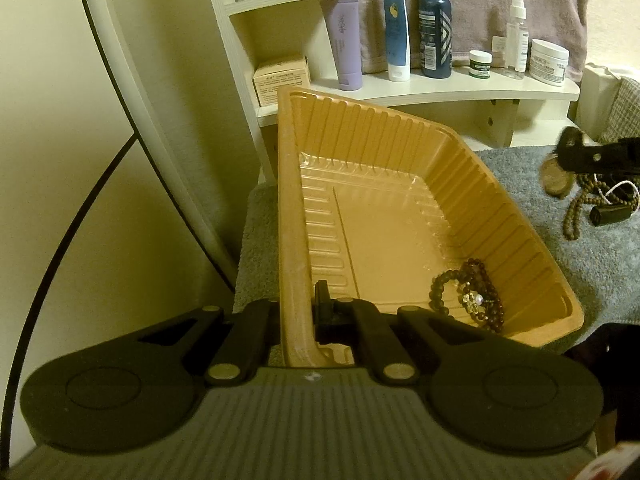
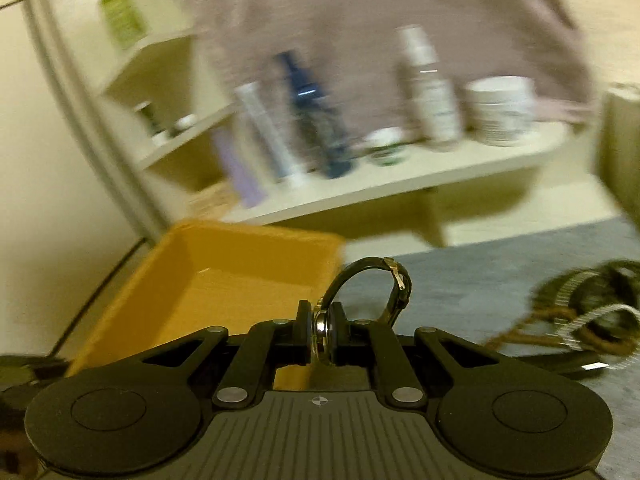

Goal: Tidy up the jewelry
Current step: 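Carry the watch into the orange tray and open the right tool, then return the right tool to the jewelry pile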

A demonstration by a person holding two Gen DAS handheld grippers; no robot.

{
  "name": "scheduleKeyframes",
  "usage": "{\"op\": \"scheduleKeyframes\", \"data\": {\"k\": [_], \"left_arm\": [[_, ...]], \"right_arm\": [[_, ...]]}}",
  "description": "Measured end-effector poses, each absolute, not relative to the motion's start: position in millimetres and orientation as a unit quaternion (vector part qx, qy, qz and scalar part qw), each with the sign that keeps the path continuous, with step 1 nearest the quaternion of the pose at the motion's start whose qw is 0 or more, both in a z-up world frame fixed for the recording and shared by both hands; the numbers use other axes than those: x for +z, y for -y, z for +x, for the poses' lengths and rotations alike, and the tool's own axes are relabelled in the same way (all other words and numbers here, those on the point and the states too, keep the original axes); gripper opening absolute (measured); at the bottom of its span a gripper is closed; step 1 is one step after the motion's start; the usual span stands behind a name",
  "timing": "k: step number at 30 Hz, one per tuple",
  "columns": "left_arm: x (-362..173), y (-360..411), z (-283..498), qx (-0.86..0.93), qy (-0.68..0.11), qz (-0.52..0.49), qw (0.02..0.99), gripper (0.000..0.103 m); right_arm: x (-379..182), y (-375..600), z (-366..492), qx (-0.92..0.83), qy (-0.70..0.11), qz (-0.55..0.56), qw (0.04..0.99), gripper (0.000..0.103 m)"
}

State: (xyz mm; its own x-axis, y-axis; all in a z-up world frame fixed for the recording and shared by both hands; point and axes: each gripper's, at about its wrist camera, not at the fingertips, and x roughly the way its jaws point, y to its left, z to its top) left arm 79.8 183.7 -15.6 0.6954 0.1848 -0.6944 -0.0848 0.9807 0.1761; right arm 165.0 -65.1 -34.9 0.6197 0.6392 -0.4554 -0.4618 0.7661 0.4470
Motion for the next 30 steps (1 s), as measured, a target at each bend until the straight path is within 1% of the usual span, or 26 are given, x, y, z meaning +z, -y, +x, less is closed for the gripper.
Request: {"op": "scheduleKeyframes", "data": {"k": [5, 14, 23, 24, 25, 26, 27, 28, 30], "left_arm": [[-16, -184, 80, 0.073, -0.384, 0.064, 0.918, 0.003], [-16, -185, 80, 0.073, -0.383, 0.061, 0.919, 0.003], [-16, -185, 81, 0.073, -0.384, 0.061, 0.919, 0.003], [-16, -186, 81, 0.073, -0.384, 0.061, 0.919, 0.003], [-16, -185, 80, 0.073, -0.383, 0.061, 0.919, 0.003], [-15, -185, 80, 0.073, -0.384, 0.061, 0.919, 0.003], [-15, -185, 80, 0.073, -0.384, 0.061, 0.918, 0.003], [-15, -185, 80, 0.073, -0.383, 0.061, 0.919, 0.003], [-15, -185, 80, 0.073, -0.384, 0.060, 0.919, 0.003]], "right_arm": [[-36, 32, 165, 0.359, -0.331, 0.123, 0.864, 0.008], [-57, -1, 165, 0.386, -0.380, 0.086, 0.836, 0.008], [-61, -8, 164, 0.397, -0.392, 0.079, 0.827, 0.009], [-61, -7, 165, 0.397, -0.393, 0.082, 0.826, 0.013], [-60, -5, 166, 0.396, -0.392, 0.087, 0.826, 0.028], [-58, -3, 166, 0.395, -0.387, 0.094, 0.828, 0.039], [-56, 1, 166, 0.394, -0.381, 0.099, 0.830, 0.056], [-54, 5, 165, 0.392, -0.375, 0.105, 0.833, 0.058], [-50, 14, 165, 0.381, -0.365, 0.110, 0.842, 0.058]]}}
